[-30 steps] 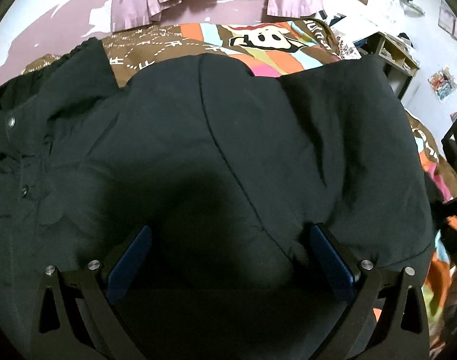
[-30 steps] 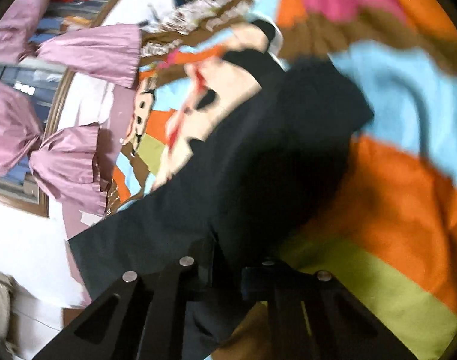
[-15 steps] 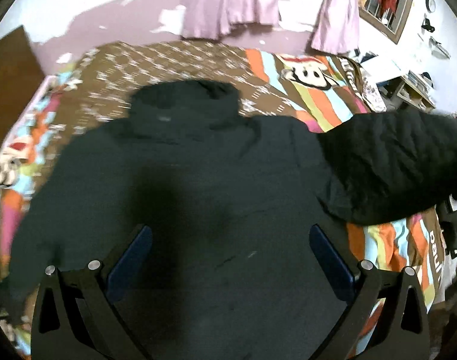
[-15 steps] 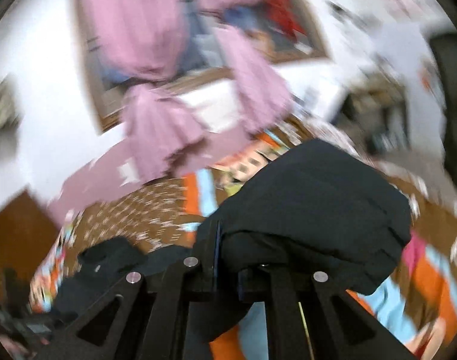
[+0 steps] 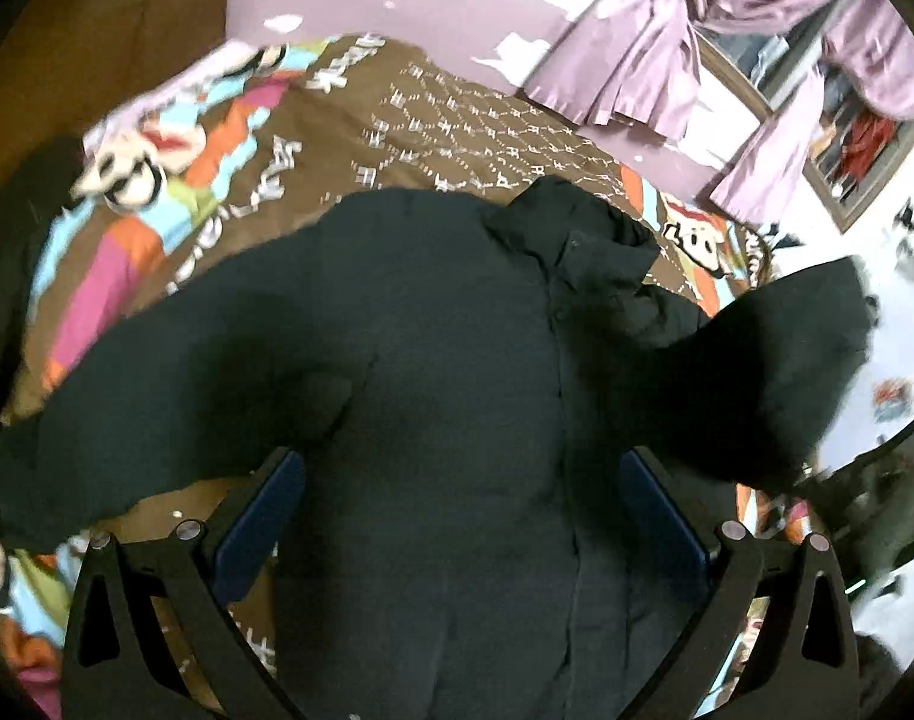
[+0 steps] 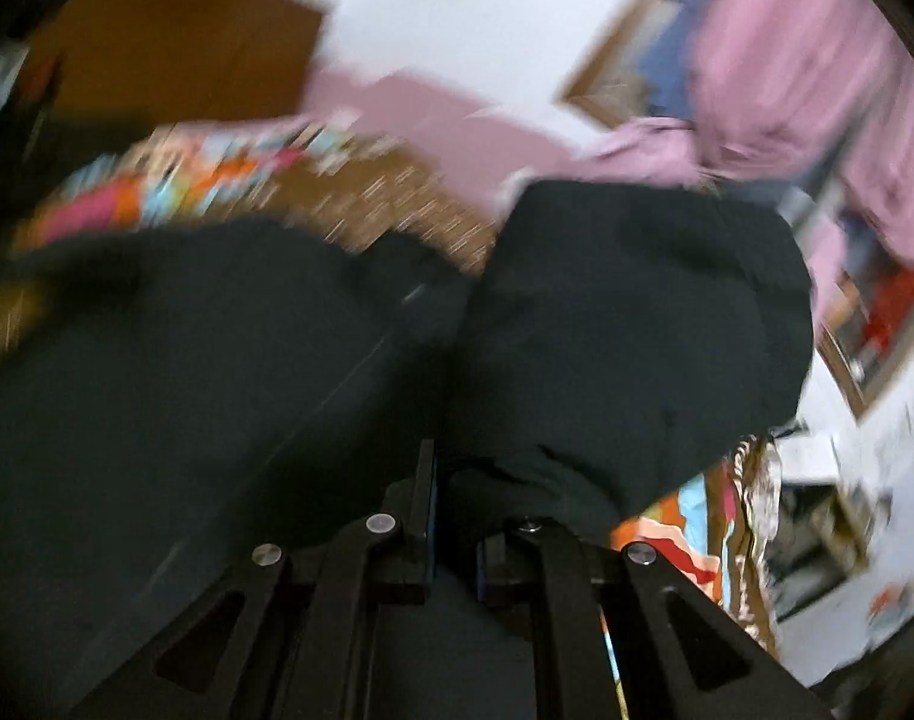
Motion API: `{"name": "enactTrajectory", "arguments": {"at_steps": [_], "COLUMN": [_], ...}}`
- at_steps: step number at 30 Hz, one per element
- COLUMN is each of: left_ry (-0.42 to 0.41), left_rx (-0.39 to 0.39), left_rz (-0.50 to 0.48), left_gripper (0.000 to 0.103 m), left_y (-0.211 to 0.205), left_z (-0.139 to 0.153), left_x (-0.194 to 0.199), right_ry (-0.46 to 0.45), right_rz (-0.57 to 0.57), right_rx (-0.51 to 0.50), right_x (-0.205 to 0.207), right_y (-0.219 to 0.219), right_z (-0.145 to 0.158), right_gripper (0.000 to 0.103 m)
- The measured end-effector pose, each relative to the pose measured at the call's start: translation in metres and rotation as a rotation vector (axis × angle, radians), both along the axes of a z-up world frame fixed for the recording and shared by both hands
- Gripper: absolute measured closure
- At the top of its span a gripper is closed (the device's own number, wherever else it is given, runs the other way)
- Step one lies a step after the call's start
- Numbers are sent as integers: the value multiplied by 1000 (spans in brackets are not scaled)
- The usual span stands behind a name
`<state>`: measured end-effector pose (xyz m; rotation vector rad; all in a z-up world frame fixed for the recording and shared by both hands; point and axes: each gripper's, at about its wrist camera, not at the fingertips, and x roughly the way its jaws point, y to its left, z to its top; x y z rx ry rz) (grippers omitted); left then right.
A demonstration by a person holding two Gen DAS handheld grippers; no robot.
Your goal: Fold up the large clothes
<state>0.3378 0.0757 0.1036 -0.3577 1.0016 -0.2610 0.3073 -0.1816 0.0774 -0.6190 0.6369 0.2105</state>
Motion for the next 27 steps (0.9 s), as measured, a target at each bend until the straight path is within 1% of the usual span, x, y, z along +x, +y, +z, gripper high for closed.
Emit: {"name": "enactTrajectory", "arguments": {"at_steps": [1, 2, 3, 4, 5, 6, 7, 8, 9, 10, 12, 14, 16, 17, 18, 19, 20, 21, 22, 23, 25, 27], "left_ry": [6, 17, 30, 40, 46, 51, 55, 60, 65, 69, 87, 87, 52, 31, 10, -16, -37, -45, -42, -28, -3, -11], "left_rx": [-26, -53, -80, -99, -113, -130, -148, -162, -173, -176, -164, -141, -80, -40, -6, 32, 87, 143, 202, 236, 281, 308], "left_rz": [-4, -9, -20, -32, -41, -53, -65, -76, -88, -99, -116, -137, -165, -179, -193, -213, -231, -238, -237, -236, -209, -183], "left_gripper": [1, 1, 1, 1, 1, 1, 1, 1, 1, 1, 1, 1, 1, 2, 3, 9, 20, 26, 42, 59, 67, 74], "left_y": [9, 15, 18, 22, 24, 26, 27, 28, 29, 29, 27, 23, 13, 7, 2, -5, -14, -20, -25, -28, -30, -31], "left_z": [-6, -14, -25, -34, -40, -48, -54, -60, -65, -70, -85, -98, -103, -103, -103, -100, -98, -99, -103, -108, -119, -124], "left_x": [2, 7, 12, 15, 18, 21, 23, 26, 29, 32, 33, 28, 22, 19, 16, 14, 12, 12, 13, 14, 13, 11], "right_ry": [22, 55, 91, 130, 150, 173, 164, 141, 115, 108, 119, 134, 163, 163, 156, 145, 128, 112, 95, 82, 65, 63], "right_rz": [12, 22, 29, 52, 70, 88, 85, 77, 64, 70, 107, 99, 103, 100, 99, 99, 103, 106, 108, 107, 100, 92], "right_rx": [-25, -47, -74, -90, -88, -77, -63, -53, -40, -20, 52, 144, 232, 256, 268, 281, 293, 302, 313, 323, 338, 362], "right_x": [0, 0, 2, 4, 2, 1, 2, 1, 0, 1, 4, 10, 12, 12, 3, -3, -9, -16, -21, -24, -28, -31], "right_y": [6, 15, 24, 33, 39, 42, 44, 43, 42, 40, 31, 22, 9, 5, 1, 1, 0, -1, -3, -5, -8, -12], "right_z": [-17, -34, -54, -78, -90, -106, -122, -126, -129, -128, -121, -115, -108, -105, -103, -101, -99, -97, -96, -95, -95, -97], "right_gripper": [94, 89, 78, 71, 57, 49, 47, 41, 39, 37, 20, 18, 18, 18, 18, 18, 18, 18, 18, 18, 18, 18]}}
